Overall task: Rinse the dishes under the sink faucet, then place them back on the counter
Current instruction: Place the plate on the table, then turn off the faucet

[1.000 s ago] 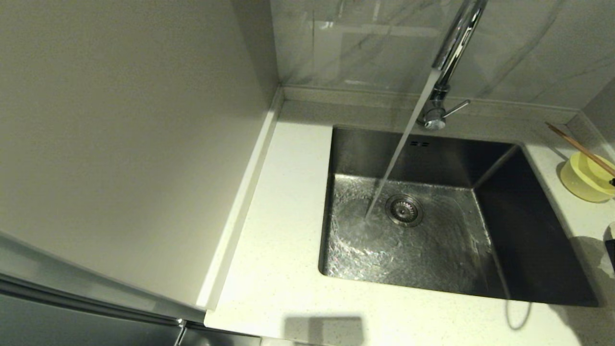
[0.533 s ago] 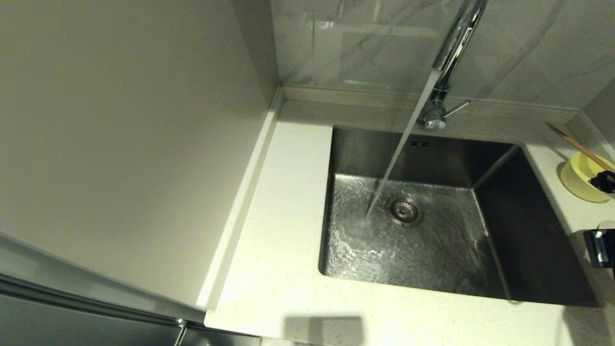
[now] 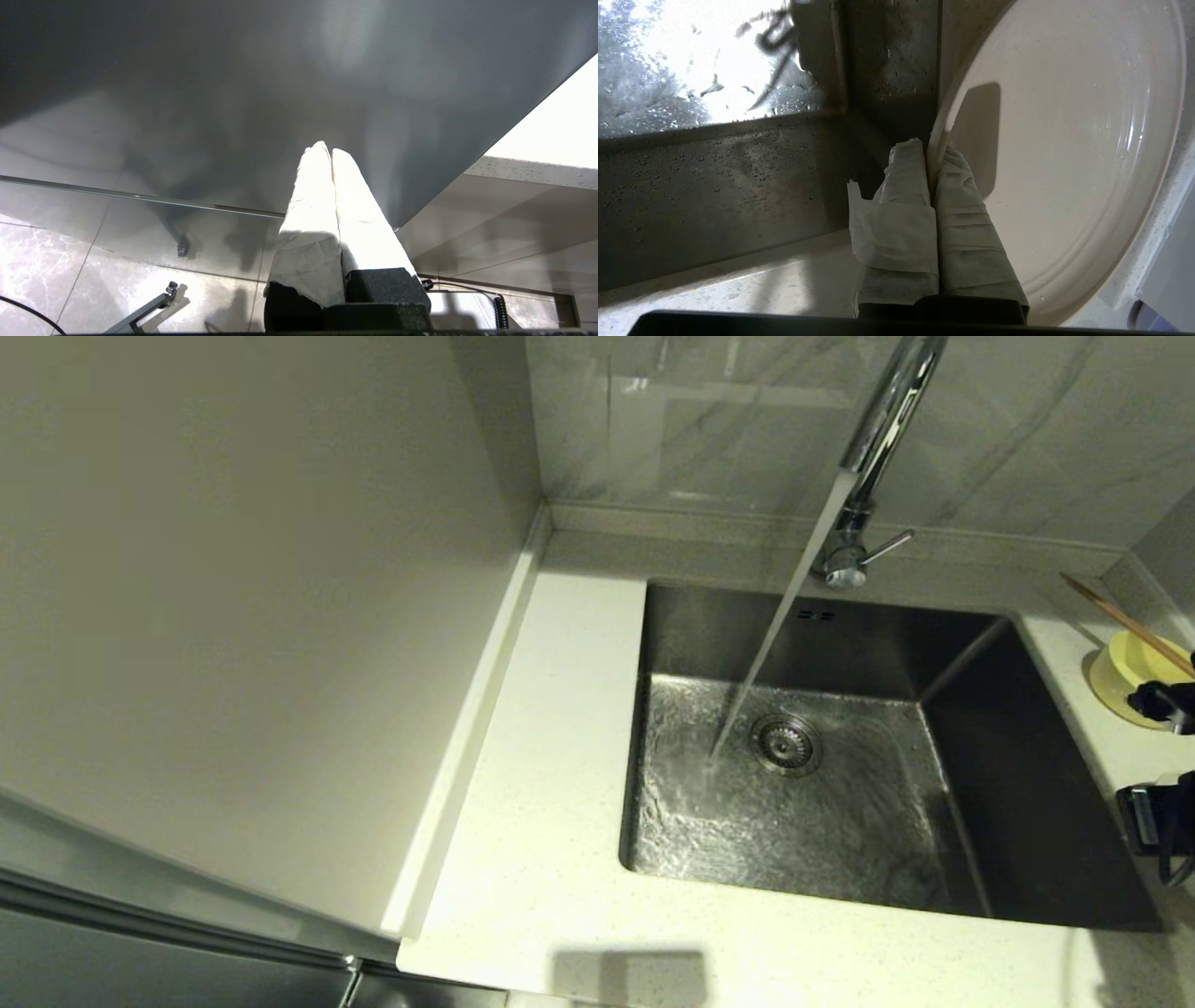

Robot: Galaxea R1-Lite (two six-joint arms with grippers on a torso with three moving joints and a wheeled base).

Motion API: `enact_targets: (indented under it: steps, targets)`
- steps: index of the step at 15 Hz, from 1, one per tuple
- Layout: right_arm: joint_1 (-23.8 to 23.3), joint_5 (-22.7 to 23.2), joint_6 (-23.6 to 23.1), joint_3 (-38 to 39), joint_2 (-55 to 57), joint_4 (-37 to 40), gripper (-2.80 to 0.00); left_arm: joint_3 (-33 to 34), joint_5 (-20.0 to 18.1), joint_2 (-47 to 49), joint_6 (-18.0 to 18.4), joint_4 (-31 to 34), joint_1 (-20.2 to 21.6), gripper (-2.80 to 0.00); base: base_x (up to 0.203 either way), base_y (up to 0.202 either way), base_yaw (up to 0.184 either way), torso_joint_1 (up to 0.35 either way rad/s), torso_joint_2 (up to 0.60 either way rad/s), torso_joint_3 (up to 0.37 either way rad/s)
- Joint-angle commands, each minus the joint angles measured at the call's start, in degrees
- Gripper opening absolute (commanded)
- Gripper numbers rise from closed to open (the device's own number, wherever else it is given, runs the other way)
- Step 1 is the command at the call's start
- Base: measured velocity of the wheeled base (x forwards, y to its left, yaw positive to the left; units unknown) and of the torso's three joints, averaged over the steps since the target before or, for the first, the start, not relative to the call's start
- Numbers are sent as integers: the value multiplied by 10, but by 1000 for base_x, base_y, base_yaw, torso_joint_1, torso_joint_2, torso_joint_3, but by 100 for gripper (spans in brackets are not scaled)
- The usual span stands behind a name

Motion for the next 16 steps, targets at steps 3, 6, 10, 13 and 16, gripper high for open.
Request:
enact_targets:
  steps: [3,6,10,13,16]
  targets:
    - [0,-11,0,0,7,2,-280,0,0,-1,0,0,0,-280,0,0,0,0,0,0]
    - [0,-20,1,-1,6,2,0,0,0,-1,0,0,0,-280,0,0,0,0,0,0]
    - [-1,-20,2,-4,1,-2,0,0,0,-1,0,0,0,-280,0,0,0,0,0,0]
    - [0,-16,-10,-18,-24,-1,0,0,0,-1,0,0,0,-280,0,0,0,0,0,0]
    - [8,12,-116,-31,-77,0,0,0,0,-1,0,0,0,-280,0,0,0,0,0,0]
